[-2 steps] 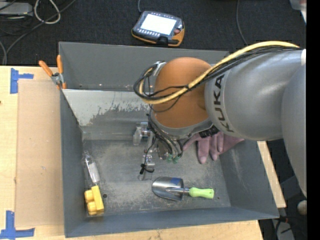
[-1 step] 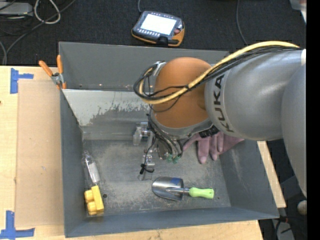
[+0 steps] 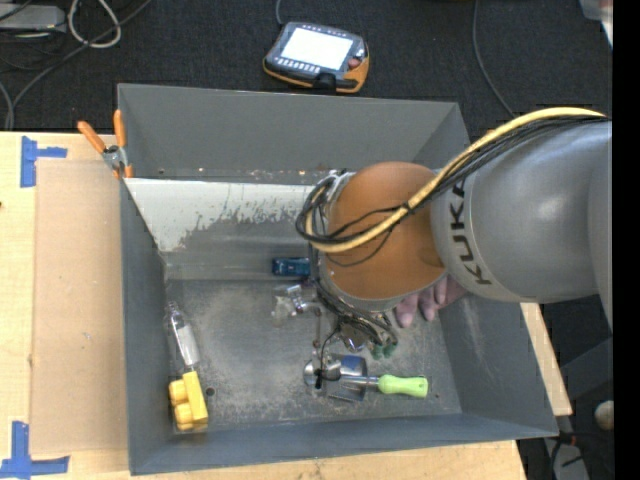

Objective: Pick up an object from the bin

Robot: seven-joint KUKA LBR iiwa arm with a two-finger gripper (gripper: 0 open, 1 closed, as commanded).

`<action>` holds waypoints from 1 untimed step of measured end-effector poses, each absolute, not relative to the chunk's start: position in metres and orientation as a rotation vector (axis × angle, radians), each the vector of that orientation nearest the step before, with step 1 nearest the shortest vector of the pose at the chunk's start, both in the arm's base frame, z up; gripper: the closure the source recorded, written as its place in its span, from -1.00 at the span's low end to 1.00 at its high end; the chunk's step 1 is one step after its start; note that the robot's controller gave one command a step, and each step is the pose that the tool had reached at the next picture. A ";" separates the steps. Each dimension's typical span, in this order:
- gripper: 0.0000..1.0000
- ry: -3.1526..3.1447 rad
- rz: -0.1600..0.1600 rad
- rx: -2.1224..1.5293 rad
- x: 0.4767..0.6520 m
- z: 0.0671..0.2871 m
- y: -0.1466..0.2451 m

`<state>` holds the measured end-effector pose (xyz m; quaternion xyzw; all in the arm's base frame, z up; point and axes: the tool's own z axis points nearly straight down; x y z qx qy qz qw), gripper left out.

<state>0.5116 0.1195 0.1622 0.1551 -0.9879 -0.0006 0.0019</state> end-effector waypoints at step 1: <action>-1.00 -3.139 -0.002 0.106 0.505 0.150 0.187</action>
Offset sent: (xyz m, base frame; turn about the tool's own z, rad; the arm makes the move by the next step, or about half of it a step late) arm -0.0182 -0.0835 -0.0505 -0.1494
